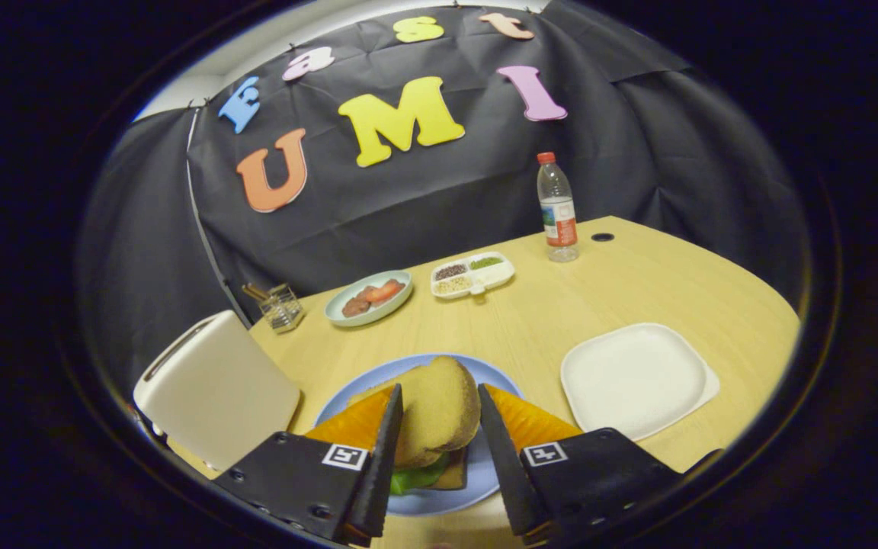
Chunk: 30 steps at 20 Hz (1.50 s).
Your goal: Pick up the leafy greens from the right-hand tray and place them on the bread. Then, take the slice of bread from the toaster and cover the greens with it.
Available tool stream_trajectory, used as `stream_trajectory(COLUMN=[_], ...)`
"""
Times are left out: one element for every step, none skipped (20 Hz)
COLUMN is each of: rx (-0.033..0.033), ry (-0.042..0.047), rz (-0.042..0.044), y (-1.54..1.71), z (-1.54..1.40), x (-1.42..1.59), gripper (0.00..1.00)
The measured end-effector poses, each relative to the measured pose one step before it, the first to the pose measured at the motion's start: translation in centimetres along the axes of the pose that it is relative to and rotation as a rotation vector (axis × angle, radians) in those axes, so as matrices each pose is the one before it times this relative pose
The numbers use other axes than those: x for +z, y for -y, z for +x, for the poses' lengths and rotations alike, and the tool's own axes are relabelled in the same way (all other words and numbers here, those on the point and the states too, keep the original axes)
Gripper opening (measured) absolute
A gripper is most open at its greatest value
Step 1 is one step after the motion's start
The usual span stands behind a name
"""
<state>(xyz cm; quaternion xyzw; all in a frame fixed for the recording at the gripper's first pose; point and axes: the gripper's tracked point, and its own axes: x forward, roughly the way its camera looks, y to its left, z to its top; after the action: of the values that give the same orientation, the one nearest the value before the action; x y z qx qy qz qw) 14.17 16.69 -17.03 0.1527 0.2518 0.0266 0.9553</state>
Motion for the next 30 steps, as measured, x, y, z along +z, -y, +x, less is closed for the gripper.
stream_trajectory(rx=[0.00359,-0.00068,-0.00199,0.00271,-0.00246,-0.00014,-0.0005,0.00624,0.00116,-0.00462,-0.00494,0.00013,0.00036,0.00334,0.0058,0.01215,0.02595,0.02572,0.01148,0.00318,0.00264,0.00694,0.00846,0.00877,-0.00075,0.00012,-0.0037,-0.00848,-0.00765,-0.00093], ry=[-0.01242,-0.00802,0.00197,0.00689,0.00418,0.00374,0.00428,0.00897,0.01585,0.0308,0.04027,0.0451,0.04465,0.04371,0.04331,0.03497,0.02129,0.01924,0.02478,0.01852,0.01658,0.01281,0.00049,-0.00314,-0.00074,0.00263,0.00439,0.00502,0.00603,0.00826], rz=[-0.01679,-0.02117,-0.01875,-0.01181,-0.00781,-0.00599,-0.00283,0.00105,-0.00365,-0.01142,-0.01612,-0.01654,-0.01941,-0.02098,-0.02263,-0.02314,-0.02387,-0.01306,0.0001,0.00049,-0.00282,-0.00384,-0.00064,0.00129,0.00299,-0.00344,-0.0138,-0.01506,-0.00901,-0.00129], y=[-0.063,0.053,0.185,0.014,0.183,0.203,0.12,-0.036,-0.065,-0.058,-0.098,-0.388,-0.377,-0.451,-0.508,-0.614,-0.803,-0.734,-0.446,-0.099,-0.227,-0.377,-0.427,-0.351,-0.143,-0.097,0.037,0.194,0.123,-0.184], z=[-0.049,-0.145,-0.259,-0.15,-0.131,-0.124,-0.284,-0.389,-0.714,-0.997,-1.264,-1.323,-1.392,-1.491,-1.419,-1.332,-1.318,-1.212,-1.097,-0.933,-0.925,-0.78,-0.589,-0.641,-0.583,-0.409,-0.437,-0.298,-0.427,-0.336], x=[-0.258,-0.077,0.031,0.125,0.152,0.213,0.217,0.394,0.535,0.88,1.203,1.235,1.499,1.549,1.663,1.502,1.401,1.023,1.212,0.808,0.551,0.206,-0.151,-0.446,-0.325,-0.091,-0.013,0.025,0.178,0.193], gripper=[0.63,0.71,0.8,0.88,0.91,0.93,0.96,0.96,0.96,0.96,0.96,0.96,0.96,0.96,0.96,0.96,0.96,0.96,0.96,0.96,0.96,0.96,0.96,0.96,0.96,0.96,0.96,0.96,0.96,0.96])
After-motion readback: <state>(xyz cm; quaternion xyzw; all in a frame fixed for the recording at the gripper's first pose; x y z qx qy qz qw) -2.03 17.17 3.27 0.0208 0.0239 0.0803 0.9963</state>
